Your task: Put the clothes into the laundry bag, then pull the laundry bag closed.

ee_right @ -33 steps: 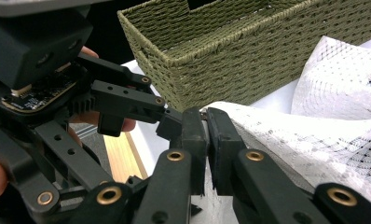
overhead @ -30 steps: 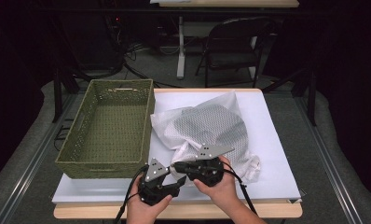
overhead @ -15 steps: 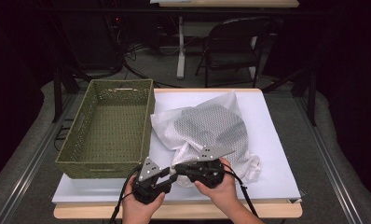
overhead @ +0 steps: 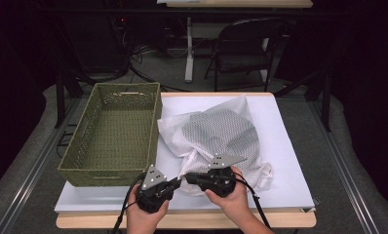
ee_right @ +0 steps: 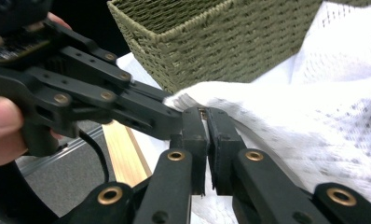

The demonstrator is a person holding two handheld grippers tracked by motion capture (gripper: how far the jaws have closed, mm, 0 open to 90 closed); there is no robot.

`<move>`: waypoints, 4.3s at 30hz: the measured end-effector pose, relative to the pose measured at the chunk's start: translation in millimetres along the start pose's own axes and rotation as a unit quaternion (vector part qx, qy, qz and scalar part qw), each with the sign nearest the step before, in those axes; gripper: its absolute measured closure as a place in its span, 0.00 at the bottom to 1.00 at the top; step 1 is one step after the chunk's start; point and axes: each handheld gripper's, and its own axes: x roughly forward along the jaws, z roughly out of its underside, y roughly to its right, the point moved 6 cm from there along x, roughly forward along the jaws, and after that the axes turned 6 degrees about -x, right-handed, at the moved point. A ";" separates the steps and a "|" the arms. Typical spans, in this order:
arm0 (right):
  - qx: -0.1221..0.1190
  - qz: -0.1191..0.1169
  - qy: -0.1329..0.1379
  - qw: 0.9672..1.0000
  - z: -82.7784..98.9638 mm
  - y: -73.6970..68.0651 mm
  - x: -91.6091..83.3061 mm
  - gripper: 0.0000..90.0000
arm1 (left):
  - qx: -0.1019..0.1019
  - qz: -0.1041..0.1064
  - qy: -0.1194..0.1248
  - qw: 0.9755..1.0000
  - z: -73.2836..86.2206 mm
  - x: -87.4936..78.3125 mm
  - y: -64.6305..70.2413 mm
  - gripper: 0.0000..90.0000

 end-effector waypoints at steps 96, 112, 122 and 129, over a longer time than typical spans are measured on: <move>0.101 0.214 -0.067 0.969 126.2 82.9 -180.4 0.87 | -0.036 -0.056 -0.034 0.997 41.8 -23.8 -51.9 0.69; 0.091 0.223 -0.040 0.970 119.6 81.3 -183.1 0.69 | -0.034 -0.060 -0.036 0.997 43.7 -25.2 -52.4 0.63; 0.077 0.221 -0.038 0.971 114.9 75.0 -179.8 0.66 | -0.037 -0.067 -0.034 0.997 45.2 -36.7 -56.7 0.62; 0.059 0.224 -0.039 0.972 114.7 74.7 -176.4 0.63 | -0.041 -0.076 -0.030 0.996 49.4 -51.9 -65.9 0.61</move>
